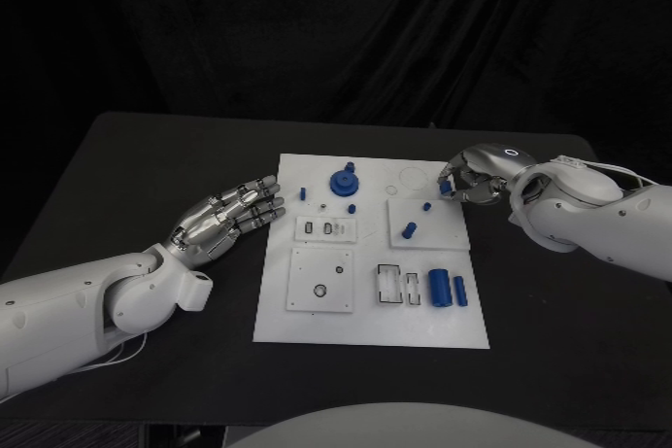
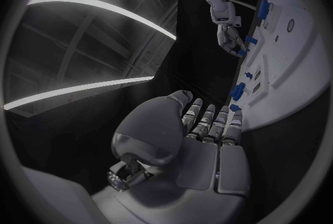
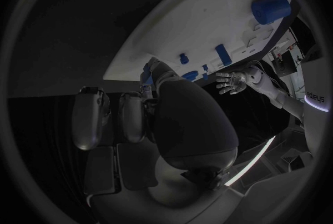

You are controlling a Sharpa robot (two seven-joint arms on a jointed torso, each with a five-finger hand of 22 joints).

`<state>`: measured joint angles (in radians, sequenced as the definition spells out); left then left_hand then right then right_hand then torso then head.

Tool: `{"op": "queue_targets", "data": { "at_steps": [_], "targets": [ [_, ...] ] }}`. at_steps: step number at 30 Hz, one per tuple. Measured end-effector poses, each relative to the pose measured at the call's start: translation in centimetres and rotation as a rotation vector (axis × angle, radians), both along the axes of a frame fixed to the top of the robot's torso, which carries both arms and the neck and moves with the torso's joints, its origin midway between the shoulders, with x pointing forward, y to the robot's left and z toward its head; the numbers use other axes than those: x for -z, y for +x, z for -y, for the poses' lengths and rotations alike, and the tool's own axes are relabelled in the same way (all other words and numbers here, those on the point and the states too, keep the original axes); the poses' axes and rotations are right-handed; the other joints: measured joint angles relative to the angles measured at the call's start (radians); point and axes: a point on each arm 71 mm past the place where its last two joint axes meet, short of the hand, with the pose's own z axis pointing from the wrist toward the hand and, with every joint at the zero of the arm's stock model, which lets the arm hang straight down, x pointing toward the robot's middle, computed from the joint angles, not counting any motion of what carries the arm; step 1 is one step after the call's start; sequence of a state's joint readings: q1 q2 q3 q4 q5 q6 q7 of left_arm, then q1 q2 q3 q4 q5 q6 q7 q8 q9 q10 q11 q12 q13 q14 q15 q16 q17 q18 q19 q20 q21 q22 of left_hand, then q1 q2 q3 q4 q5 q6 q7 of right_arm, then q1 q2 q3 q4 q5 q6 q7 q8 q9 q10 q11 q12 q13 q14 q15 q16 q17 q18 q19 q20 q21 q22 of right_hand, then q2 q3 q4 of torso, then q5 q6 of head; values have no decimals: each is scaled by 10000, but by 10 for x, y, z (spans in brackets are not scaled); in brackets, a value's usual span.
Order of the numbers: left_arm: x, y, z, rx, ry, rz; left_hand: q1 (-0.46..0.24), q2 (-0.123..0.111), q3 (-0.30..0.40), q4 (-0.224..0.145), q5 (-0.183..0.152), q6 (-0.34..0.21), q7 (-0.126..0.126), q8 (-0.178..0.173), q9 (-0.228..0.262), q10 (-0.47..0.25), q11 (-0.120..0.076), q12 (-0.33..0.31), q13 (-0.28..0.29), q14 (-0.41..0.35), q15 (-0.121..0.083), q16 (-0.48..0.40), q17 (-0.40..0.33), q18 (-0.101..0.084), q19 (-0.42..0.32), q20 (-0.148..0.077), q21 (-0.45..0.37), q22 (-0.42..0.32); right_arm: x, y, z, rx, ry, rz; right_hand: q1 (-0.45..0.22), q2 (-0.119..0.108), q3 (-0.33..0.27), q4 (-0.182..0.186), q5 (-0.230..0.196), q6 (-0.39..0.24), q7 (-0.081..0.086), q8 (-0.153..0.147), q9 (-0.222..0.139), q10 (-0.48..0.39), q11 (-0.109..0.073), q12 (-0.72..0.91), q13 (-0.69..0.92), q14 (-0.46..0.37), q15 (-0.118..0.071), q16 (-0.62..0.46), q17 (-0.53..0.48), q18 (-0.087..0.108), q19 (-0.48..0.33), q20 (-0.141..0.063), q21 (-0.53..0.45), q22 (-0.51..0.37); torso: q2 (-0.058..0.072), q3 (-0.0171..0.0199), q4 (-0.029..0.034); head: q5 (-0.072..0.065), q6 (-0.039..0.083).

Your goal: Assemble the parts on the task board

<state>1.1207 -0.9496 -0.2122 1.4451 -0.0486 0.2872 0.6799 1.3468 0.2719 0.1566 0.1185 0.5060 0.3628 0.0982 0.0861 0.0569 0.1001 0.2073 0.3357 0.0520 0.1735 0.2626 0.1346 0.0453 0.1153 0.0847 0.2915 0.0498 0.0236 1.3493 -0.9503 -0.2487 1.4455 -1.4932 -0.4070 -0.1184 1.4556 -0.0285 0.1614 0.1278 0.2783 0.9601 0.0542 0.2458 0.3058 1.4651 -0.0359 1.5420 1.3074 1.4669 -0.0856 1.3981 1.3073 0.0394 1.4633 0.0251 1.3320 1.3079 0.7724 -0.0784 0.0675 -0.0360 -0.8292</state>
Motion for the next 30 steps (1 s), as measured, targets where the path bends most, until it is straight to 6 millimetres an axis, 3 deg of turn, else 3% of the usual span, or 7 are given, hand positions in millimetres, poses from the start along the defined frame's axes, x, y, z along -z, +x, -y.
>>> {"op": "queue_targets", "data": {
  "at_steps": [6, 12, 21, 30],
  "targets": [
    [0, 0, 1, 15, -10, -7, 0, 0, 0, 0, 0, 1, 0, 0, 0, 0, 0, 0, 0, 0, 0, 0, 0, 0, 0, 0, 0, 0, -32, -9, -39, -1023, 486, 702, 0, 1, -1, 0, 0, -2, 0, 0, 0, 0, 0, 0, 0, 0, 0, -44, 0, 0, 0, 0, -79, -1, 0, -1, 1, 18, -62],
    [0, 0, 3, 61, -34, -8, 0, 0, 0, 0, 0, 0, 0, 0, 0, 0, 0, 0, 0, 0, 0, 0, 0, 0, 0, 0, 0, 0, -41, -22, -86, -2202, 660, 824, 1, -1, -2, -1, 66, -6, 2, 0, 0, 0, 0, 0, 0, 0, 0, -44, 0, 1, 0, 0, -135, -1, 1, -1, 0, 6, -116],
    [0, -1, 4, 85, -51, -13, -28, -28, 0, 0, 0, 0, 0, 0, 0, 0, 0, 0, 0, 0, 0, 0, 0, -1, 0, 0, 0, 0, -21, -37, -140, -3282, 457, 17, 1, -4, -3, -2, 103, -80, 71, 3, 0, 7, 9, 1, 0, 0, 0, -85, 0, 0, 0, 0, -196, -2, 7, -1, 1, 8, -170],
    [0, -1, 6, 129, -79, -20, -40, -40, -1, 0, 0, 1, 0, 0, 0, -1, 0, 0, 0, 0, 0, 0, 0, 0, 0, 0, 0, 0, 0, -30, -160, -3220, 63, -507, -91, -4, -14, -12, 159, -126, 109, 109, 0, -1, 78, 1, -1, 0, 0, -84, 0, 0, 0, 0, -312, -3, 8, -1, 4, -19, -174]
  ]
}}
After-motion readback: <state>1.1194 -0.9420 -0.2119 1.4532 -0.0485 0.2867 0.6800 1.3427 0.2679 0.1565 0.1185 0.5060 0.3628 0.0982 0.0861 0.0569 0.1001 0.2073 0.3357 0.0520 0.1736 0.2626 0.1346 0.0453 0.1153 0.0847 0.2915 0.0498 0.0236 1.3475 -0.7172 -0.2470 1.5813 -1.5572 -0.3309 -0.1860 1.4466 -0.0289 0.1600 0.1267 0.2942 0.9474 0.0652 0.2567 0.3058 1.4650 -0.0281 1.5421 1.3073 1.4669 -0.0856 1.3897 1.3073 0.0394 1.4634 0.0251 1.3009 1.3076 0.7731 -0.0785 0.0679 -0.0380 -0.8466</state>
